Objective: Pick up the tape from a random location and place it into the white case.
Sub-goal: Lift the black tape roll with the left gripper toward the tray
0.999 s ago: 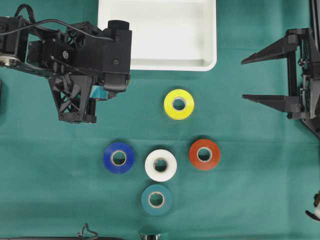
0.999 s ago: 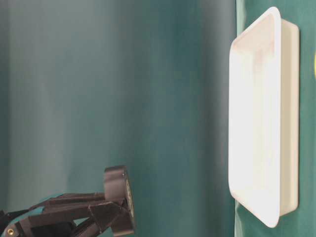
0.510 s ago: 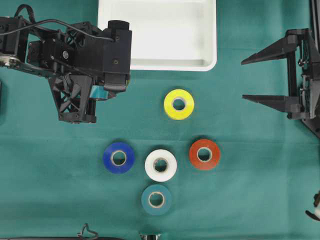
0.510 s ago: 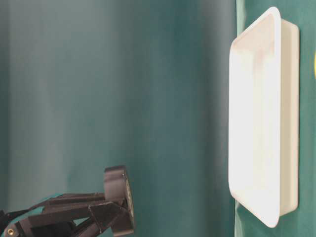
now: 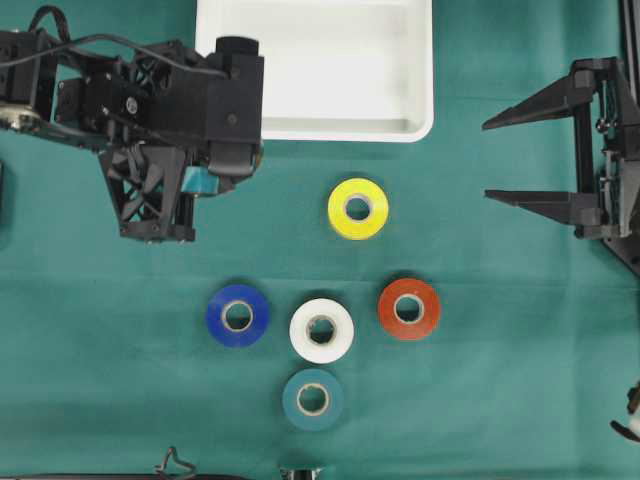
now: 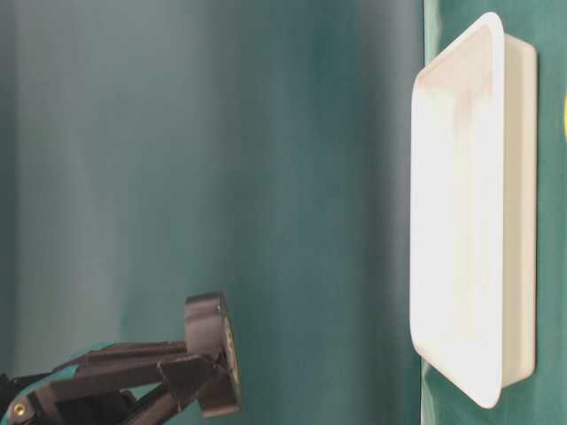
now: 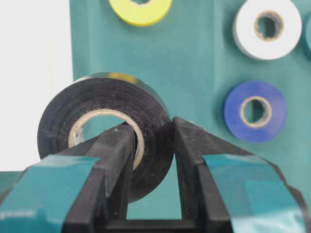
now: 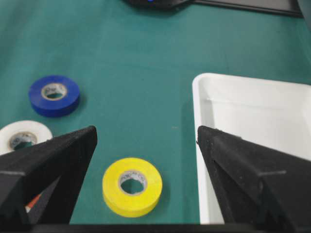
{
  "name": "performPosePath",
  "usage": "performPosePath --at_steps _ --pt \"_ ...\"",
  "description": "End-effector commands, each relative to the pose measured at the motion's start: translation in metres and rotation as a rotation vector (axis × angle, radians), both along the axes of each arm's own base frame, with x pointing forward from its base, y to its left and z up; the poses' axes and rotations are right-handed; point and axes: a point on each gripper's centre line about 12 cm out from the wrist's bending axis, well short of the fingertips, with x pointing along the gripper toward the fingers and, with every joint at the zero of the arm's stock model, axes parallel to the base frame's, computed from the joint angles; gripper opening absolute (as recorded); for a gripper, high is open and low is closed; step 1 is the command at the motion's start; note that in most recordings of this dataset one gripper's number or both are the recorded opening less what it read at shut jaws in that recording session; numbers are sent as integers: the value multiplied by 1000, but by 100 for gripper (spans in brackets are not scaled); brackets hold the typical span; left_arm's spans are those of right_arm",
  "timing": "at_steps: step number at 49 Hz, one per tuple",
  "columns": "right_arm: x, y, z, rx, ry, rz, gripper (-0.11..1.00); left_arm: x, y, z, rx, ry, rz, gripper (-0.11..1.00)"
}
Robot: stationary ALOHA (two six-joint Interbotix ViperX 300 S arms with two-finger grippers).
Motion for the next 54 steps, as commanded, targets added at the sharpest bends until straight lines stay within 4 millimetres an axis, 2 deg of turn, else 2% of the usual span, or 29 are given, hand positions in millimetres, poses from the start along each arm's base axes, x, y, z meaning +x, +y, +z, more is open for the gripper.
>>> performPosePath --at_steps 1,23,37,54 --pt "3 0 9 0 -23 2 93 1 11 10 4 -35 29 19" --pt "3 0 9 0 -21 2 93 -6 84 6 40 -29 188 19" --pt "3 1 8 1 -14 3 93 -23 132 4 68 -17 287 19" --pt "3 1 9 -2 -15 3 93 -20 135 2 72 -35 293 19"
